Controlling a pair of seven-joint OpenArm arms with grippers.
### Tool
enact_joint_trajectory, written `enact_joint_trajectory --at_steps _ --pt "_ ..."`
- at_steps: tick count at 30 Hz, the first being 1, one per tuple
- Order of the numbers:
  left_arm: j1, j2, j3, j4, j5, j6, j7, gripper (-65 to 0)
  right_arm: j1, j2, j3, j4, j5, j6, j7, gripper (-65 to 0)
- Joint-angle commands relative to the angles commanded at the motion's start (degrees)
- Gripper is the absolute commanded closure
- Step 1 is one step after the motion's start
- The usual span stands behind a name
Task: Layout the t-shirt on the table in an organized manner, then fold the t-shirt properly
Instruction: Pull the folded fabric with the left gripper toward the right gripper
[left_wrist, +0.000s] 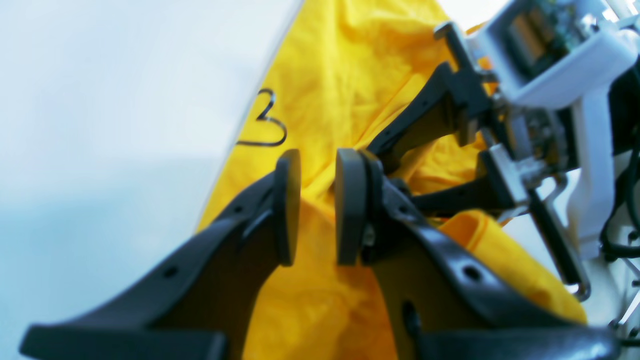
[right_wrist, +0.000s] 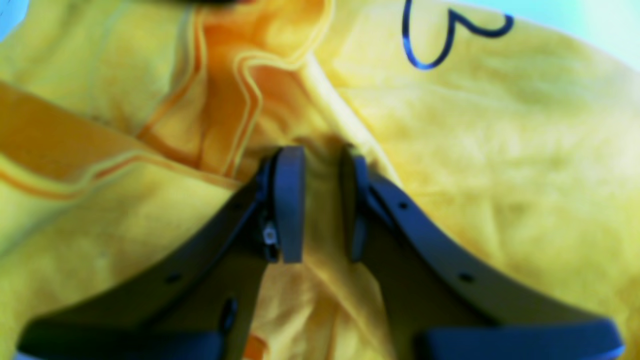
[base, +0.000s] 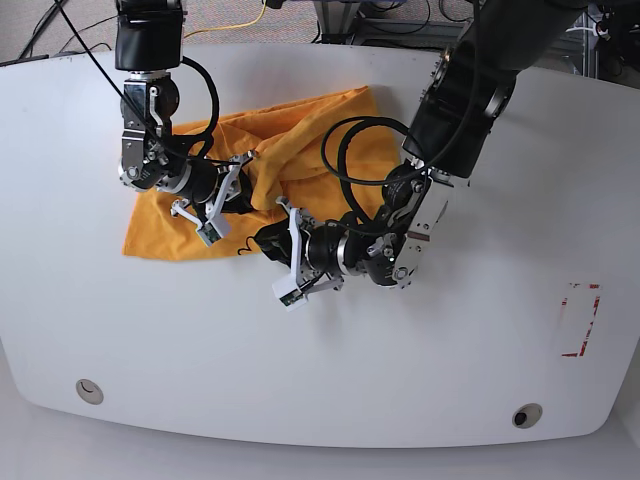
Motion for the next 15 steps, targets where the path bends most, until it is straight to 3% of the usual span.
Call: enact_joint_trajectory --at_steps 9,12,15 --pt "-1.0 0.5 0.1 0.9 -0.7 1.1 0.2 -11.0 0.6 0.1 0.0 1.6 -0.1 0.0 0.0 -13.2" --pt "-1.2 0.1 -0.1 3.1 -3.3 1.0 2.4 -11.5 0.7 0.4 0.0 4.0 -0.1 0.0 -0.1 -13.8" --pt "-1.1 -1.9 -0.1 5.6 -6.6 1.0 4.8 -16.4 1.1 0.5 0.1 6.9 -0.2 0.0 -1.2 -19.5"
